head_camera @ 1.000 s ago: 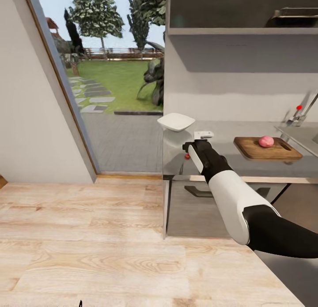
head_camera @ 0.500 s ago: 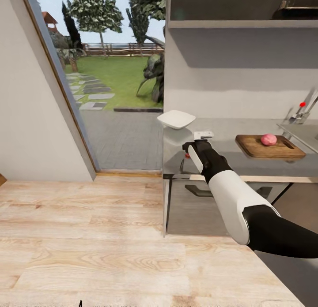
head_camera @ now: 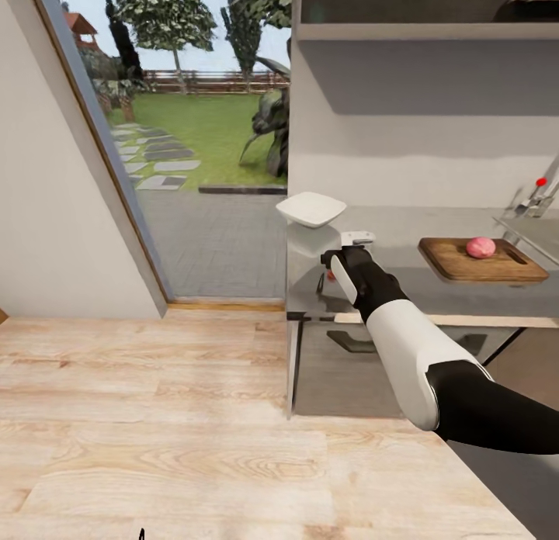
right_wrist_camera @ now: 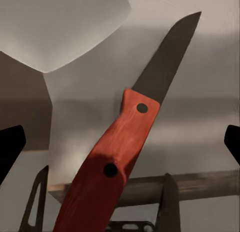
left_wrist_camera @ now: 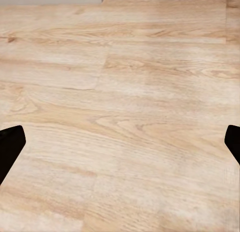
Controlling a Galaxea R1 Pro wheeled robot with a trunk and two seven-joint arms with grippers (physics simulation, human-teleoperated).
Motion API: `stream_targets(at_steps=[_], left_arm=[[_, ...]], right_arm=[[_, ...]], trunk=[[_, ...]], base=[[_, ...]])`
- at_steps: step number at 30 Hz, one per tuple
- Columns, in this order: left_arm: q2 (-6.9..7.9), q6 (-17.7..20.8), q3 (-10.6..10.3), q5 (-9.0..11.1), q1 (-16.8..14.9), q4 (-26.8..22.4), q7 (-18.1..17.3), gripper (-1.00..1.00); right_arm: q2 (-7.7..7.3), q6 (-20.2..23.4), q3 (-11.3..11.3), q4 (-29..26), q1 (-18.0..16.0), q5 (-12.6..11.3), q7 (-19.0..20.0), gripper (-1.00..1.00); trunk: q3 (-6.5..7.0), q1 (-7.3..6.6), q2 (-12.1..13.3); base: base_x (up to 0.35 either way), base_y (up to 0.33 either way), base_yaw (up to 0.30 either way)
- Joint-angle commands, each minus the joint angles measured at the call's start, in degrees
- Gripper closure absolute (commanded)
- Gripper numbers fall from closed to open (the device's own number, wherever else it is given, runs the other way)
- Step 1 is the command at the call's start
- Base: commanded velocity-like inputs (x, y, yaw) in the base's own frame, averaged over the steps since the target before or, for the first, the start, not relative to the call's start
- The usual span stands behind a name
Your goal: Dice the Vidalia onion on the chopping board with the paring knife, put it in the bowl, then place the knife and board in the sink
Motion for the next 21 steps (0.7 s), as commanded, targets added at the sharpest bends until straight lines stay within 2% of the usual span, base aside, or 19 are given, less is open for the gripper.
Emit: stream_targets(at_steps=[1, 21], left_arm=[[0.0, -0.29, -0.07, 0.27, -0.08, 0.2, -0.14, -1.0], [-0.02, -0.29, -0.09, 0.32, -0.08, 0.22, -0.14, -1.0]], right_arm=[[0.0, 0.3, 0.17, -0.04, -0.05, -0.18, -0.34, -1.0], [0.0, 0.3, 0.17, 1.17, -0.03, -0.18, -0.34, -1.0]], trunk=[[-0.05, 0.01, -0.03], [-0.06, 0.01, -0.03]], base=[[0.052, 0.0, 0.0], [0.005, 0.0, 0.0]])
